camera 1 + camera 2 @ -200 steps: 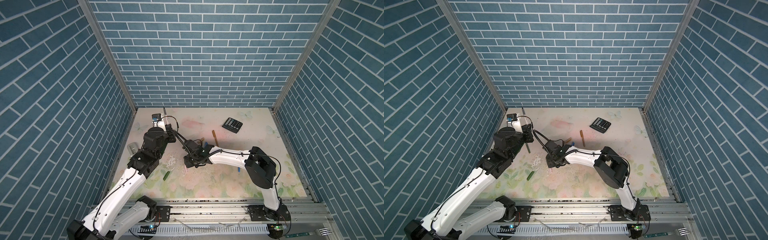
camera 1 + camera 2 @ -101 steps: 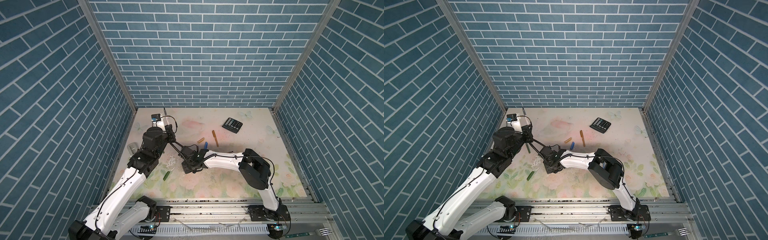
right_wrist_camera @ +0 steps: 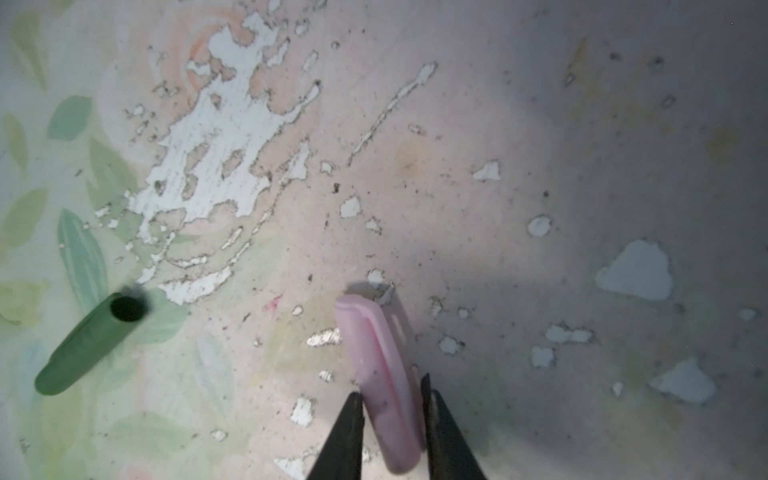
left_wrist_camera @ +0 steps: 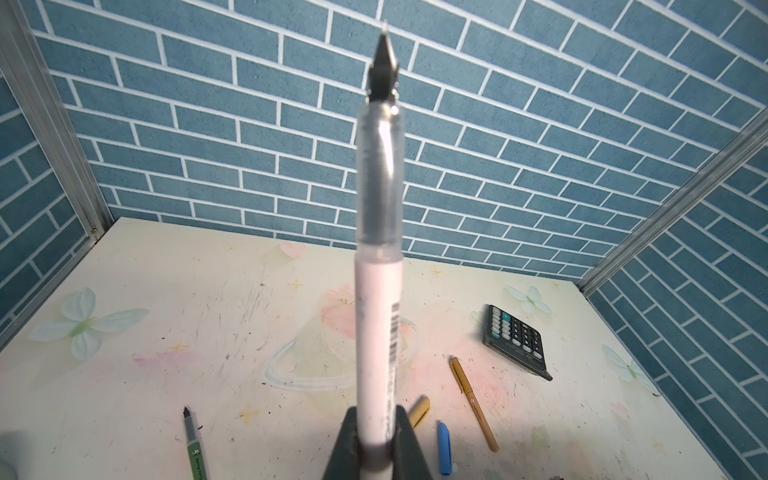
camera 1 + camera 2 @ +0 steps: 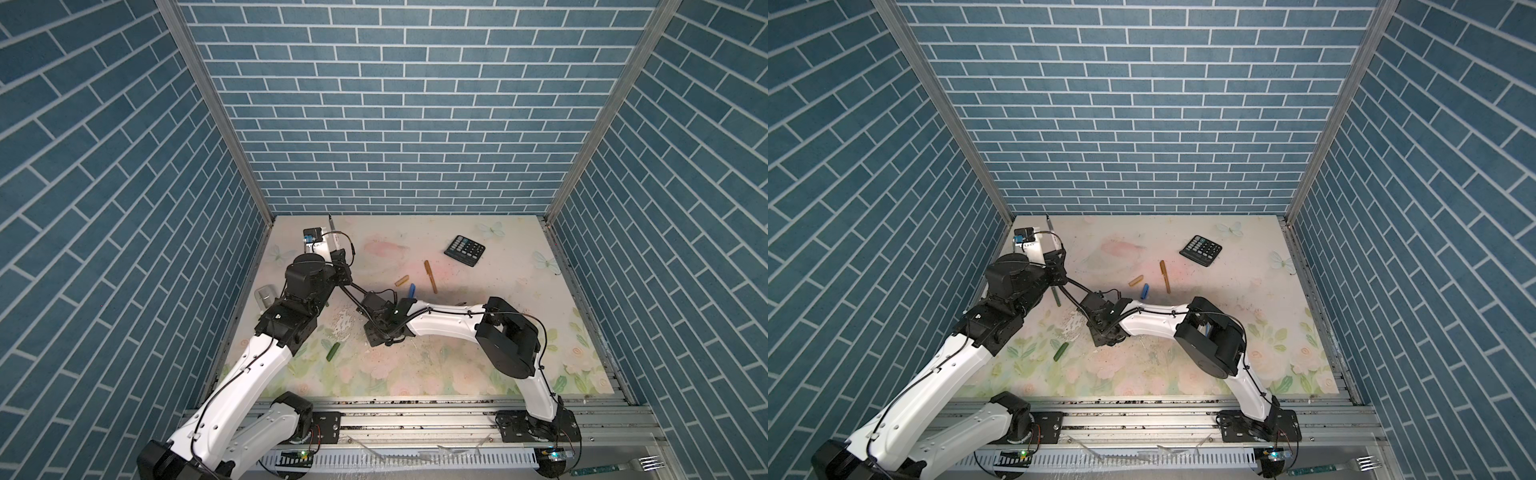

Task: Insert the pens into the pen caps
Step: 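Close the right gripper on the pink cap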

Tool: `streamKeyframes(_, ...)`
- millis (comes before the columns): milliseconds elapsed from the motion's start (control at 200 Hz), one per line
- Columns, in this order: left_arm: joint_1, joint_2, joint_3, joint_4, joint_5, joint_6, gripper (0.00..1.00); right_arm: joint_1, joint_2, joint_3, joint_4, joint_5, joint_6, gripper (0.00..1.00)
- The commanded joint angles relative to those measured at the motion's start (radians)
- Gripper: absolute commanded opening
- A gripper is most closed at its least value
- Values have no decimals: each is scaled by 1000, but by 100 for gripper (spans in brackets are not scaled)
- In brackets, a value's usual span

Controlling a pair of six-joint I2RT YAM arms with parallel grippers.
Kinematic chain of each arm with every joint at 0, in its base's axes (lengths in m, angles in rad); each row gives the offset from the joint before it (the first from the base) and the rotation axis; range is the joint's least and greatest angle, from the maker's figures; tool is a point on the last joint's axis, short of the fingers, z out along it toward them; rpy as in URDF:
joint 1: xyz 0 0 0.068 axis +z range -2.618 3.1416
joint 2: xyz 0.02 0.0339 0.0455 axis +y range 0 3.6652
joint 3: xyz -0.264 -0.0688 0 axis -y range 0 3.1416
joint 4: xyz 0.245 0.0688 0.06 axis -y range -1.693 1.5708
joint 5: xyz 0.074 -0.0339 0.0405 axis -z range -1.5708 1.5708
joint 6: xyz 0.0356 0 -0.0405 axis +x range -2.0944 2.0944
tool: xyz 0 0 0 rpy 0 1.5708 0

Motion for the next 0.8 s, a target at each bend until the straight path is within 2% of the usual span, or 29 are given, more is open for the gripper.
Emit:
streamKeyframes(0, 9, -2, -9, 33, 4, -1, 0, -1, 32, 25, -14, 2, 9, 28)
streamKeyframes(455, 9, 4, -10, 37, 12, -2, 0, -3, -45, -57, 22, 90, 30, 21)
streamKeyframes(795, 9, 11, -10, 37, 21, -3, 0, -44, -166, -251, 153, 145, 102, 17)
